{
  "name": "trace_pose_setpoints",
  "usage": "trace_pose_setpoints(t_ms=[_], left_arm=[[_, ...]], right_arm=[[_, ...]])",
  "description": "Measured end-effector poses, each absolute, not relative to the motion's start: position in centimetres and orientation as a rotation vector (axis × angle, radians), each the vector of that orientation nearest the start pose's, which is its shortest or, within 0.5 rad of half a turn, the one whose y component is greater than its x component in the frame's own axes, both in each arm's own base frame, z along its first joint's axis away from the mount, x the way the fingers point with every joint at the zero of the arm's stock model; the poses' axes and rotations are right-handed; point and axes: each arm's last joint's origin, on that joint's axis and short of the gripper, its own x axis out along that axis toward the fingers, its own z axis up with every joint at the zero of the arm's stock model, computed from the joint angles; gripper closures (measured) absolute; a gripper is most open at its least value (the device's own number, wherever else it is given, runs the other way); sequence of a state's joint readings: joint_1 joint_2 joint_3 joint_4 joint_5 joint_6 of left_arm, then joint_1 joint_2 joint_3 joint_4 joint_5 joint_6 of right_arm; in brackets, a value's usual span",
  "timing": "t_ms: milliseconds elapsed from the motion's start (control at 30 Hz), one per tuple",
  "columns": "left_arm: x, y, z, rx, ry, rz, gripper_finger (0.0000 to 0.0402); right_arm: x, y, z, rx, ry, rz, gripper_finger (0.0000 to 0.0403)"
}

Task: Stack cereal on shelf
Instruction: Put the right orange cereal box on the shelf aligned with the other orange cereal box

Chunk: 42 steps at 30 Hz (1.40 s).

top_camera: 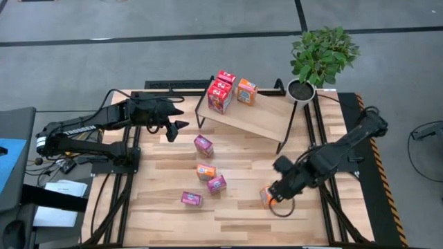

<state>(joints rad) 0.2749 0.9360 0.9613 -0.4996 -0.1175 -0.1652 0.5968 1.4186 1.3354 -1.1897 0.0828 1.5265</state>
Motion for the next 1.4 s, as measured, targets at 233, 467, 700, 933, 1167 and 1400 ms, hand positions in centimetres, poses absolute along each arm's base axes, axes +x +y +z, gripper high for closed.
trace_pose_setpoints(t_ms=[233,467,700,933,1167,1400], left_arm=[[18.4,5.5,33.6,-0.205,0.466,0.417,0.0136],[18.2,5.4,33.4,-0.213,0.498,0.399,0.0136],[18.2,5.4,33.3,-0.214,0.501,0.395,0.0136],[18.2,5.4,33.3,-0.208,0.504,0.394,0.0136],[18.2,5.4,33.3,-0.207,0.506,0.395,0.0136],[18.2,5.4,33.2,-0.208,0.513,0.395,0.0136]], right_arm=[[24.5,16.4,27.5,0.839,1.261,-0.567,0.0126],[25.4,17.0,25.8,0.866,1.31,-0.634,0.0126],[25.8,17.3,25.0,0.898,1.315,-0.687,0.0126],[26.0,17.0,24.4,0.869,1.342,-0.716,0.0141],[26.2,16.3,24.8,0.852,1.339,-0.681,0.0188],[26.6,15.3,25.4,0.804,1.334,-0.602,0.0237]])
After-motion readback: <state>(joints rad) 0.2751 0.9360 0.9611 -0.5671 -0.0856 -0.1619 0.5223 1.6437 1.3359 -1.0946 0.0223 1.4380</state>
